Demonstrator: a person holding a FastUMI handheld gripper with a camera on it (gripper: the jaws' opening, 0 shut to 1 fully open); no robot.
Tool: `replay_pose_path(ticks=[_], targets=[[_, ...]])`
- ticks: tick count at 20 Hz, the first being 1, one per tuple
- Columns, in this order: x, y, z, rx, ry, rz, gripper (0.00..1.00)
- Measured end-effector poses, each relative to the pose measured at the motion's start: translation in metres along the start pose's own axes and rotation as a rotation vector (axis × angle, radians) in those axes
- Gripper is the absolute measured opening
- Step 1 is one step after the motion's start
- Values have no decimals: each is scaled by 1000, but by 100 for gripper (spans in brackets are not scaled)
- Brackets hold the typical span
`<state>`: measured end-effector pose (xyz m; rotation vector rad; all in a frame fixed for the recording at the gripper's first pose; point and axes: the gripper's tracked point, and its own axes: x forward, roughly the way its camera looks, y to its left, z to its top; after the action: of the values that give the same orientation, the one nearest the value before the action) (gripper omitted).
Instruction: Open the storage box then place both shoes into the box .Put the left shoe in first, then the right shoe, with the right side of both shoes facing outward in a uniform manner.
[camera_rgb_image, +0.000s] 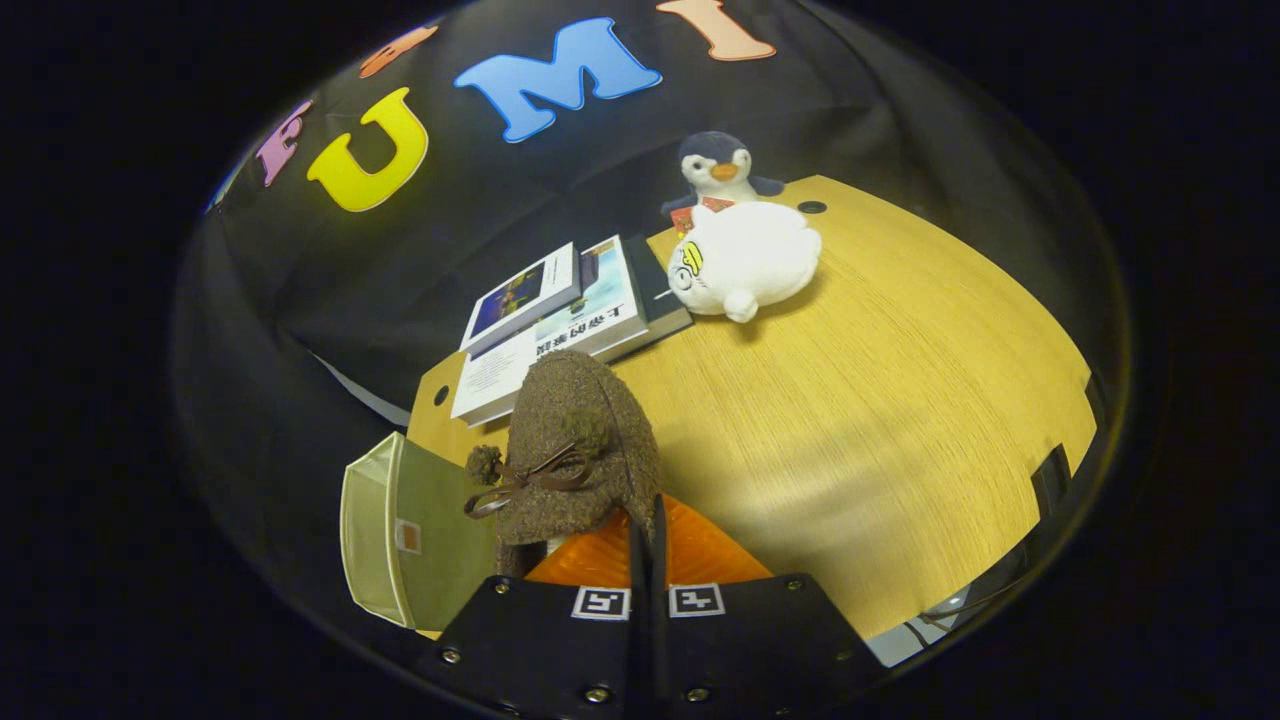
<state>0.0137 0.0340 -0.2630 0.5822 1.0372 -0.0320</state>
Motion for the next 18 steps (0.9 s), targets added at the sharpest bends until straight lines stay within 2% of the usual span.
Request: replay_pose_path(ticks=[8, 18], targets=[[-9, 85, -3, -32, -8, 66, 0], [0, 190, -35, -43, 17, 167, 0]])
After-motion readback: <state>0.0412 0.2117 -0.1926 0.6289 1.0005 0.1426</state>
